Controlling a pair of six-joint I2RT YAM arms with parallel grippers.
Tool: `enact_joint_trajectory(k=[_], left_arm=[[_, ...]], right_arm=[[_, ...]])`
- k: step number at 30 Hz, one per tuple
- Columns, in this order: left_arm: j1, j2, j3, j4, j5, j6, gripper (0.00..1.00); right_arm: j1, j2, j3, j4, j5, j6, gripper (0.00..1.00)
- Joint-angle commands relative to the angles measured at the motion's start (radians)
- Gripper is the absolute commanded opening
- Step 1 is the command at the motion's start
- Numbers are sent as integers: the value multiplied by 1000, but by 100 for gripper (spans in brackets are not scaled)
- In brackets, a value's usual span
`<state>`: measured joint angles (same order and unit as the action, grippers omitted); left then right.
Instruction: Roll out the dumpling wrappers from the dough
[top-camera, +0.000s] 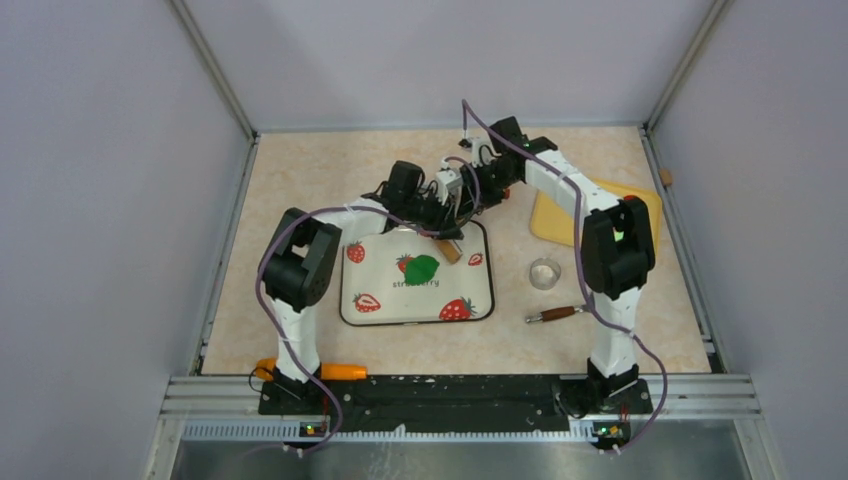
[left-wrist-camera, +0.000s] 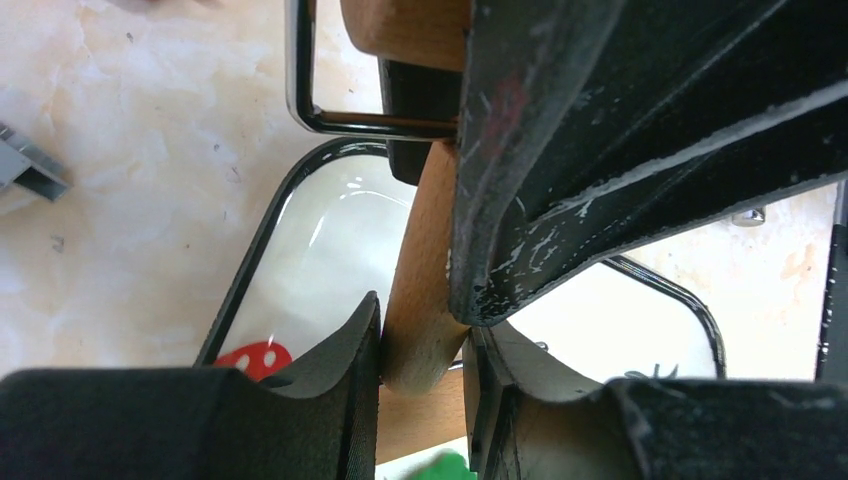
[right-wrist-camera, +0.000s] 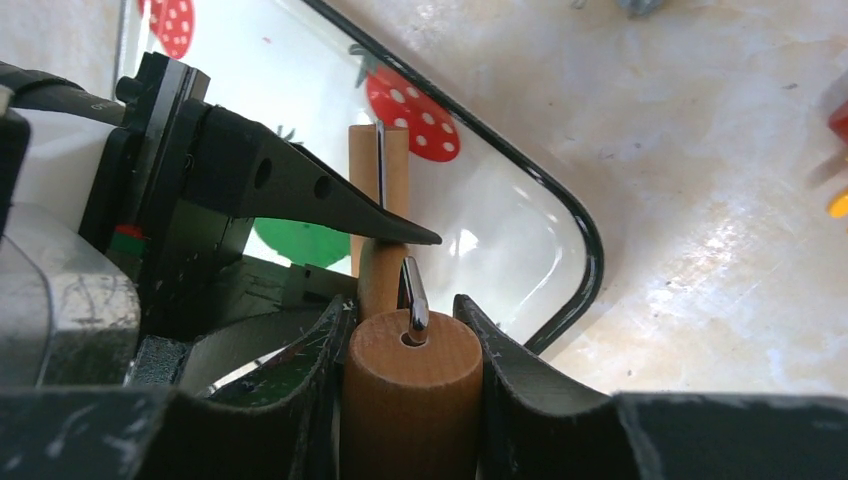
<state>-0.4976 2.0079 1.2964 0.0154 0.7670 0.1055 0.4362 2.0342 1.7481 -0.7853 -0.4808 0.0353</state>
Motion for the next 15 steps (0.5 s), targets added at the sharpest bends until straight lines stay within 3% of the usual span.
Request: enact_joint_trajectory(k=[1,8,15], left_arm=[[-23,-156,49,-123,-49,-115,0],[24,-250,-129,-160,-58,-82,0],[48,-243,-186,-151,-68,-79,0]], right_arm=[[157,-38,29,-76,4,-179,0],[214,59,76,-64,-38,-154,0],[243,110,75,-63,-33,-147,0]])
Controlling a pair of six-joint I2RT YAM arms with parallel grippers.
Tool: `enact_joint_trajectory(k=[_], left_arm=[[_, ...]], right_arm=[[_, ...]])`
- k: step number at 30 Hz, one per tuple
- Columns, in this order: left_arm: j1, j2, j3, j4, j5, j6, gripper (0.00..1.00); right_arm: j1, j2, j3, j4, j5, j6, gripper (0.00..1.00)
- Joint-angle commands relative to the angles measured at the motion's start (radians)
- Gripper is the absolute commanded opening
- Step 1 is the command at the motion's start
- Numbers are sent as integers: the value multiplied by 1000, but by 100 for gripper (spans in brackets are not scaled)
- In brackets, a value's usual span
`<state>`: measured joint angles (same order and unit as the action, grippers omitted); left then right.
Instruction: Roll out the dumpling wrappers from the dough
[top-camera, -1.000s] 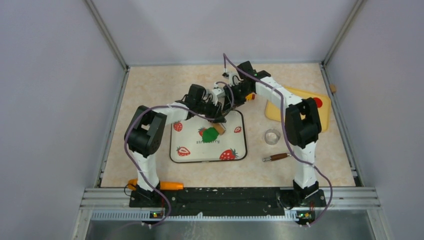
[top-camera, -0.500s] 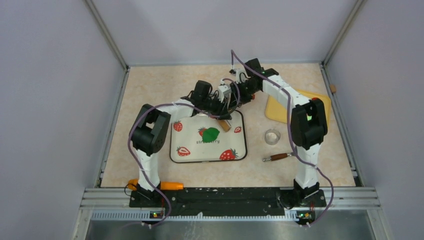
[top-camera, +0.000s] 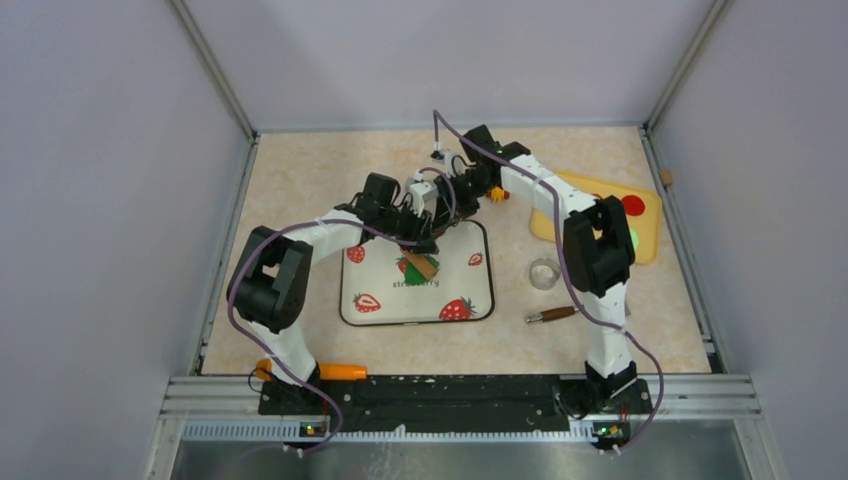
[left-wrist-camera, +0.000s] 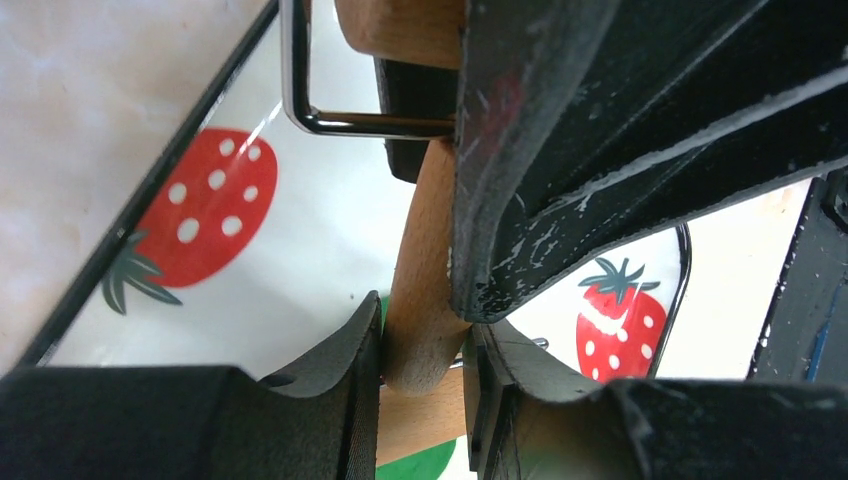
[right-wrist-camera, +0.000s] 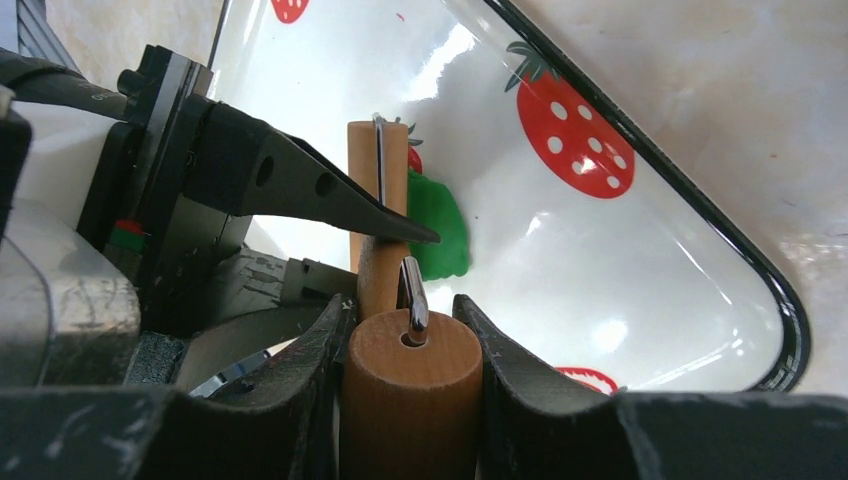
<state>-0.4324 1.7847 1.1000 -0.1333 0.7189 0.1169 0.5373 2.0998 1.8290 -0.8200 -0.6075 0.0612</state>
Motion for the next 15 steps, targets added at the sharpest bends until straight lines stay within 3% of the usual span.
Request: enact_joint_trajectory(k=[1,15], left_arm=[[-15,-16,3,3,-22,-94,0],[2,-45,-165,46,-105,-75,0]], right_arm=[[146,46,-16,-24,99,-172,0],[179,86,-121,17,146,-178,0]])
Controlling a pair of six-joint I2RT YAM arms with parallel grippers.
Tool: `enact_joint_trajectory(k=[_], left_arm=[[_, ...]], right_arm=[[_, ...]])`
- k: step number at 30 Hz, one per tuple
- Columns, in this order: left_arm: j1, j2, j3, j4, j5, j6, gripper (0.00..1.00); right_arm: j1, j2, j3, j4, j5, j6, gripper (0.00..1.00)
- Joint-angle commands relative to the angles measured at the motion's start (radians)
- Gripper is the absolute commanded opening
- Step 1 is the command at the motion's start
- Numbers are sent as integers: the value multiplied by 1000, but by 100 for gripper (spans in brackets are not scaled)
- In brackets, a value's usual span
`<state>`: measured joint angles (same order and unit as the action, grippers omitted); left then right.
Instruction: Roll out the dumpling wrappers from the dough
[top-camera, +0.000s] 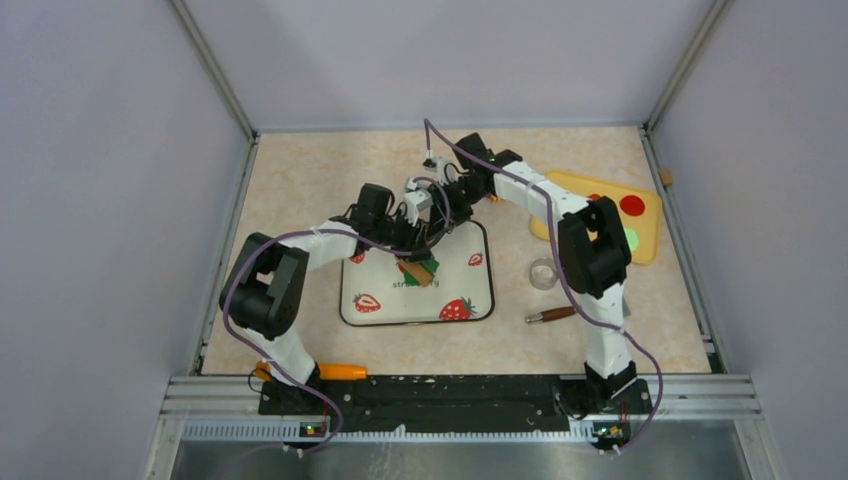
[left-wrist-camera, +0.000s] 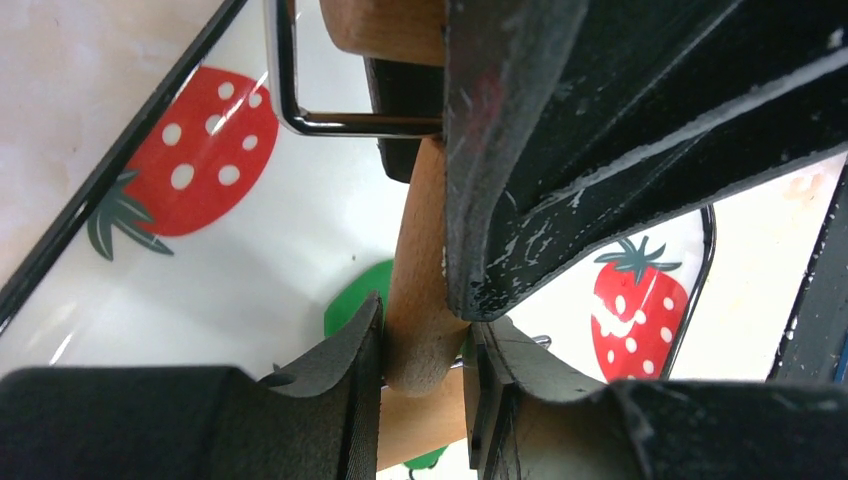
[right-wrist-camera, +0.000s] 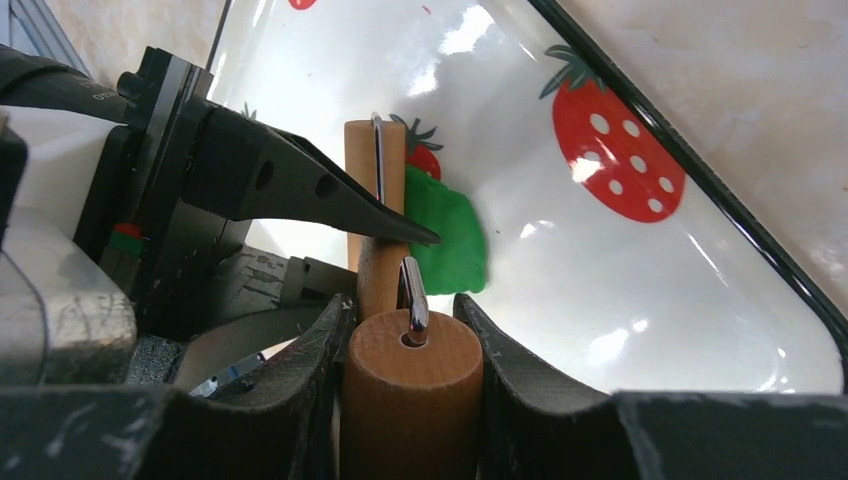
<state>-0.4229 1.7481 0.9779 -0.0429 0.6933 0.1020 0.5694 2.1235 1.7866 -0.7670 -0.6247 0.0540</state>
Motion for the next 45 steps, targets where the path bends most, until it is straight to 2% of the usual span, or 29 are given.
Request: enact_joint_trajectory(k=[1,11,17,22,26,30,35,39,45], left_arm=[[-5,-14,-50,-44,-82,-65,0],[4,-47,-72,-71,-101,-99,0],[18,-125,-65,-155,-93,-74,0],[22,-214,17,-243,-48,-7,0],[15,-255,99,-232,-27,-2,0],[-20,-220,144,-171,-42,-26,0],[-60,-105,187,-95,-51,-53,0],[-70,-21,211,-56,-72,-71,0],[-73,52,210,-55,-97,-20,0]], right_arm=[[149,64,-81,-33,159,-170,0],[180,98,-89,2,128,-140,0],[191,126,-20,17,80,-118,0],[189,125,95,-5,3,-122,0],[161,68,184,-41,-17,-138,0],[125,-4,171,-79,23,-212,0],[65,-33,93,-76,63,-259,0],[45,-54,14,-31,89,-284,0],[45,-64,-90,54,101,-279,0]])
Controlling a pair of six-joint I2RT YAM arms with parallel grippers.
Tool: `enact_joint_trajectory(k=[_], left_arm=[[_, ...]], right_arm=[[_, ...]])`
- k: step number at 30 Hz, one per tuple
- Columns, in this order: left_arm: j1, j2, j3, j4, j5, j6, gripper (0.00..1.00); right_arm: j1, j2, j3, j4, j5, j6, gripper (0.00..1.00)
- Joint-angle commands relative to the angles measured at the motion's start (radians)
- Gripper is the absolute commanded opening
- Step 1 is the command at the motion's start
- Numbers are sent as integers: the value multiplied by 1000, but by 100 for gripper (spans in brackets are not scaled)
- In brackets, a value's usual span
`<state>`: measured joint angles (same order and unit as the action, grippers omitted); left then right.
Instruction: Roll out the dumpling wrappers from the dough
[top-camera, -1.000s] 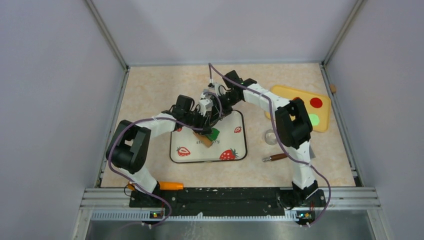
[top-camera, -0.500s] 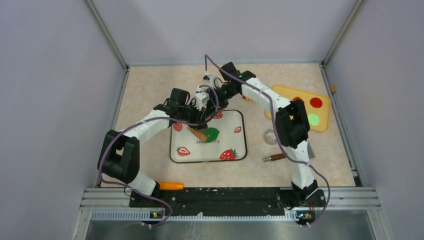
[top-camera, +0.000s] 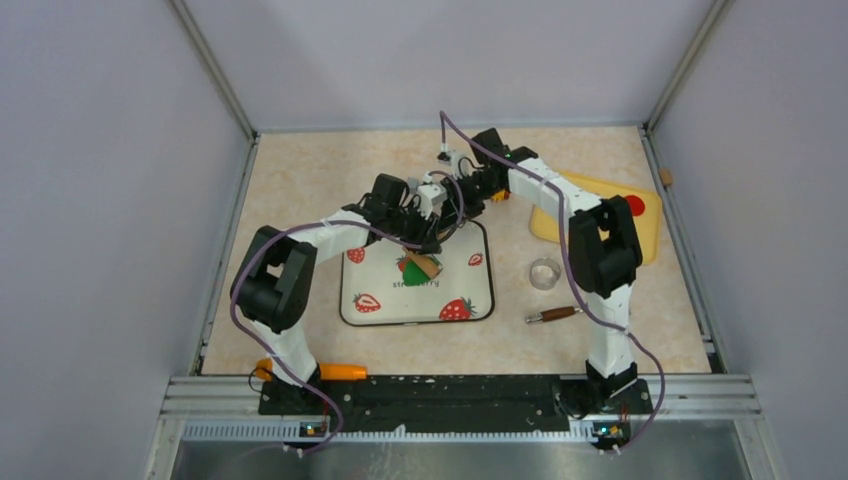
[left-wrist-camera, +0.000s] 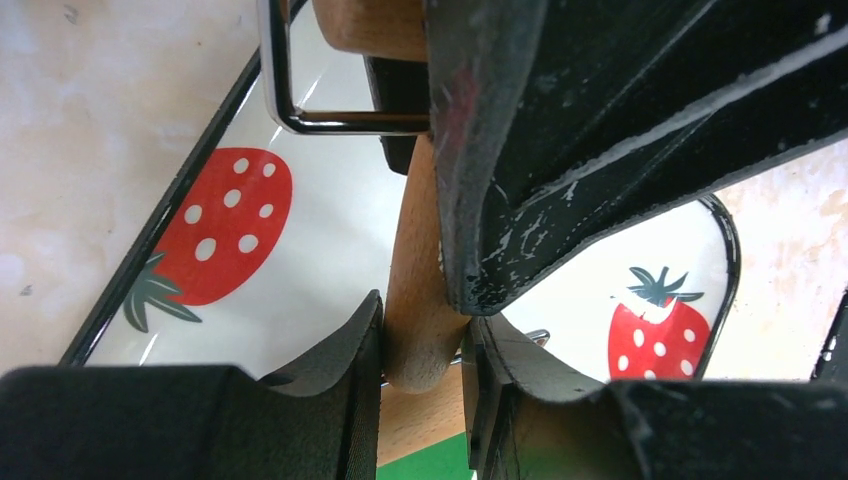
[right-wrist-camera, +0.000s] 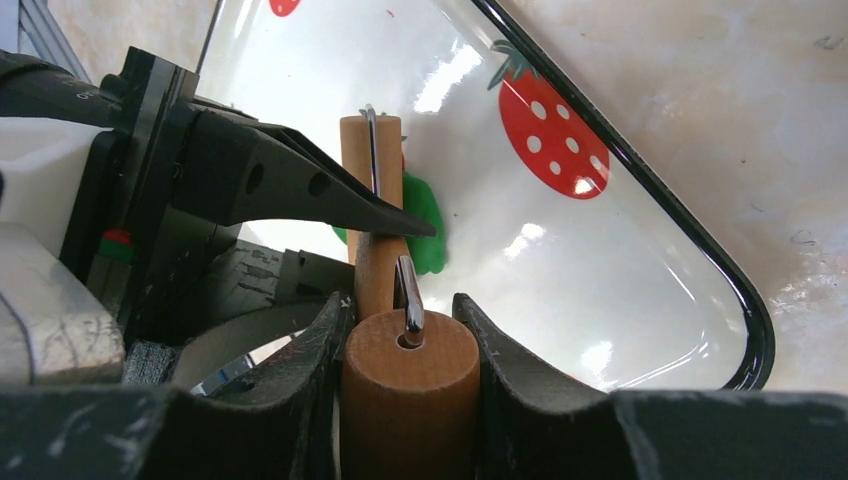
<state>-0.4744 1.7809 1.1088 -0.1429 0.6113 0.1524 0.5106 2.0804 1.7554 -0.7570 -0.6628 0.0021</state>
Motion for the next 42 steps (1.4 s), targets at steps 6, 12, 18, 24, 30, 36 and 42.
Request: enact_joint_trajectory(k=[6,12,18,24,30,36,42], left_arm=[[-22,6,5,11,-15,-29,0],[-21,-46,-82,3,-19,-28,0],[-20,-84,-123,5,-19,-42,0],[-22,-54,-61,6,14,-54,0],[-32,96,0,93,22,-76,0],[-48,228,100,135,11,-130,0],[-67,306,207,134,15,-149,0]], right_arm=[[113,-28,-153,99,149,-231,0],[135,-50,-221,120,147,-243,0],[158,-57,-245,130,146,-240,0],[146,-25,-175,51,195,-226,0],[64,2,-182,-6,282,-203,0],[11,-10,-242,9,359,-218,0],[0,-20,-249,18,389,-226,0]])
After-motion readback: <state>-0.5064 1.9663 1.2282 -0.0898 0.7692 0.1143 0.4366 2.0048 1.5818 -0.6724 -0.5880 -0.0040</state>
